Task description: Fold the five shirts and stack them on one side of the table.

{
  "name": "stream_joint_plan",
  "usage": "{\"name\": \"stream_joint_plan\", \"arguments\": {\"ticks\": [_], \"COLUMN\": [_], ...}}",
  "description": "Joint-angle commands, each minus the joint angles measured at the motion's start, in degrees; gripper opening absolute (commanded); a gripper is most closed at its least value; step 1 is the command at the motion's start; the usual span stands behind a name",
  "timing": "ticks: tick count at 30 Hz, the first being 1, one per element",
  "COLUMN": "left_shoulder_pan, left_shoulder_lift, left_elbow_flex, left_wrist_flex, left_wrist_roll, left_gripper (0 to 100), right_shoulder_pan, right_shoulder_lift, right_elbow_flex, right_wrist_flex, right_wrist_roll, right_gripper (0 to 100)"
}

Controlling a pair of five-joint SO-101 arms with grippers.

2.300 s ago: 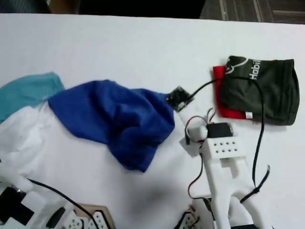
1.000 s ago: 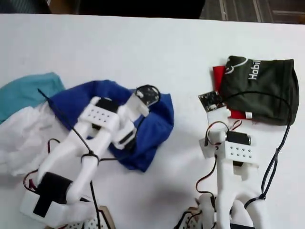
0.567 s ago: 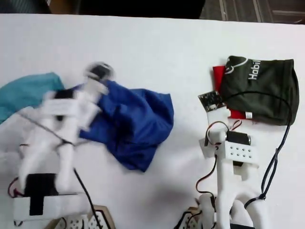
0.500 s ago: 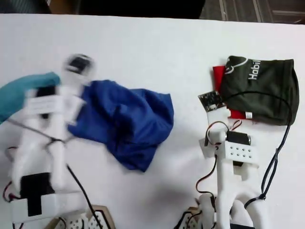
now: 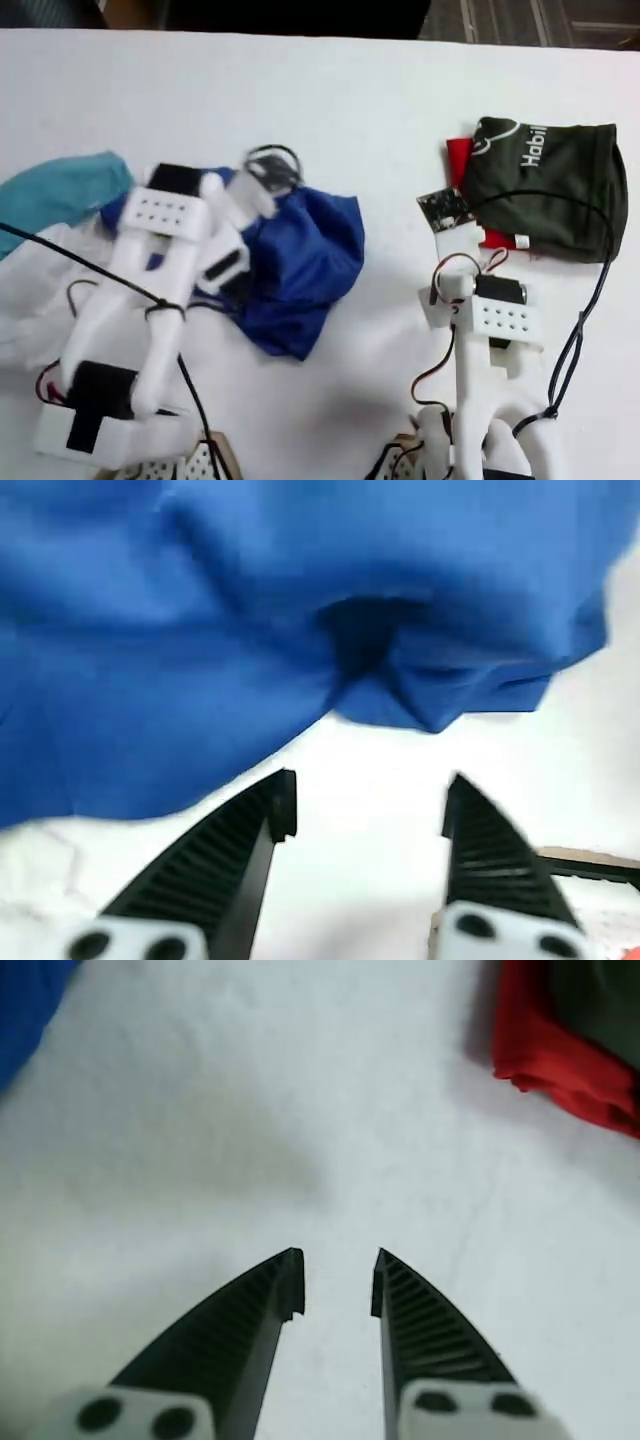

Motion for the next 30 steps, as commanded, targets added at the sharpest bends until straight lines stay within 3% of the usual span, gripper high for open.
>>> {"name": "stream_joint_plan", "arguments": {"ticks": [1,8,18,20,23,27,30], "left_shoulder_pan": [3.4,4.0,3.7,3.6,3.3,-3.0,-10.9], "left_shoulder_lift": [-2.1,-2.1,-2.0,-1.9,-2.0,-2.5,-2.5], "left_elbow_flex": [2.1,17.0,21.1,21.1,21.1,18.2,9.8], "left_wrist_flex": [-1.4,-15.6,-28.8,-29.5,-28.8,-25.6,-18.2], "left_wrist_roll": [-0.2,1.5,8.6,8.5,8.3,7.0,3.5], "left_gripper": [27,27,25,19,3,2,3], "right_shoulder_pan": [0.7,0.7,0.4,0.5,0.7,0.7,0.4], "right_shoulder_lift": [-1.5,-1.5,-1.5,-1.5,-1.5,-1.5,-1.5], "right_elbow_flex": [-0.2,0.6,0.6,0.6,0.7,1.1,1.7], "right_wrist_flex": [-0.2,-0.3,-0.6,-0.4,-0.3,-0.2,-0.5], "right_wrist_roll": [-0.4,-0.4,-0.4,-0.4,-0.4,-0.4,-0.5], "right_gripper": [12.5,12.4,12.4,12.4,12.4,12.4,12.4]}}
